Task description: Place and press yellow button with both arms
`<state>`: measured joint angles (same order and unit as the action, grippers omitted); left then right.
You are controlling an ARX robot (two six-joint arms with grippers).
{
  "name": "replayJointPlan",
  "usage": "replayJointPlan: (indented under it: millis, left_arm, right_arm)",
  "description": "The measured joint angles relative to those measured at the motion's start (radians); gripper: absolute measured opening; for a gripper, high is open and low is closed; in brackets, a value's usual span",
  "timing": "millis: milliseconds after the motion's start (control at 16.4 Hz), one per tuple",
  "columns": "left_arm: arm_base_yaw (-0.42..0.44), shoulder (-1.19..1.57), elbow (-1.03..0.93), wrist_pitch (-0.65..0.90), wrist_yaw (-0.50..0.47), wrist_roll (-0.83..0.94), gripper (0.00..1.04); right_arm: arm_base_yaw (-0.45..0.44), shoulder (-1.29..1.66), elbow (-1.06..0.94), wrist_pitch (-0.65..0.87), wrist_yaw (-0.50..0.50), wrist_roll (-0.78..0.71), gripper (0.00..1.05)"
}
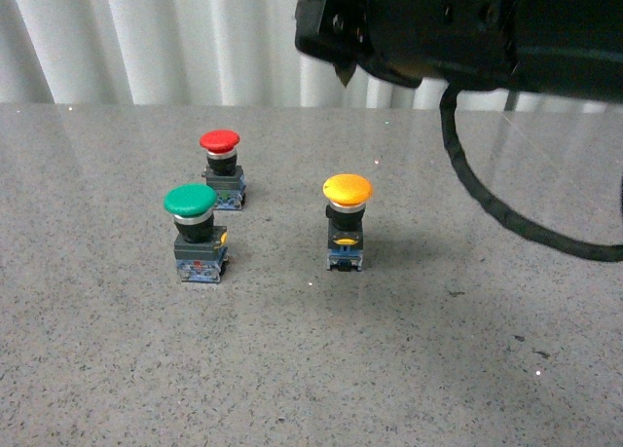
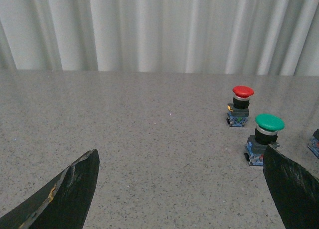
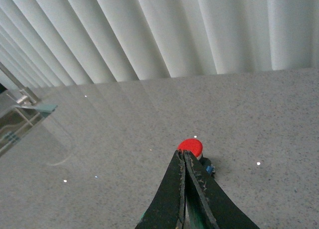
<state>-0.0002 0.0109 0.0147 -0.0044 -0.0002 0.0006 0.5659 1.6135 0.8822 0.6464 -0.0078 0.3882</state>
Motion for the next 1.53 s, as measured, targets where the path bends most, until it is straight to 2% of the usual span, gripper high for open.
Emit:
replayJointPlan:
  millis: [366, 427, 488, 549, 610, 732, 793, 1526]
  left_arm:
    - [0.000, 0.000, 0.000, 0.000, 0.000, 0.000, 0.98]
    - [0.000, 0.000, 0.000, 0.000, 0.000, 0.000, 0.98]
    - [0.000, 0.000, 0.000, 0.000, 0.000, 0.000, 0.98]
    - [0.000, 0.000, 0.000, 0.000, 0.000, 0.000, 0.98]
    - [0.000, 0.000, 0.000, 0.000, 0.000, 0.000, 0.98]
    - [0.000, 0.000, 0.000, 0.000, 0.000, 0.000, 0.98]
    - [0.000, 0.000, 0.000, 0.000, -0.001, 0.000, 0.98]
    - [0.000, 0.000, 0.000, 0.000, 0.000, 0.000, 0.98]
  right_arm:
    - [0.000, -0.116, -0.059, -0.032, 0.016, 0.034, 0.02]
    - [-0.001, -0.218, -0.113, -0.045, 0.104, 0.002, 0.02]
    - [-0.249, -0.699, -0.478, -0.208, 0.347, -0.322, 0.02]
    - [-0.439, -1.023, -0.645, -0.264, 0.135, -0.368, 0.02]
    - [-0.458, -1.047, -0.695, -0.277, 0.117, -0.372, 0.02]
    - [-0.547, -1.104, -0.742, -0.288, 0.022, -0.378, 0.02]
    - [-0.566, -1.121, -0.748, -0.289, 0.019, -0.378, 0.02]
    - [-0.566, -1.282, -0.829, -0.371, 0.008, -0.381, 0.02]
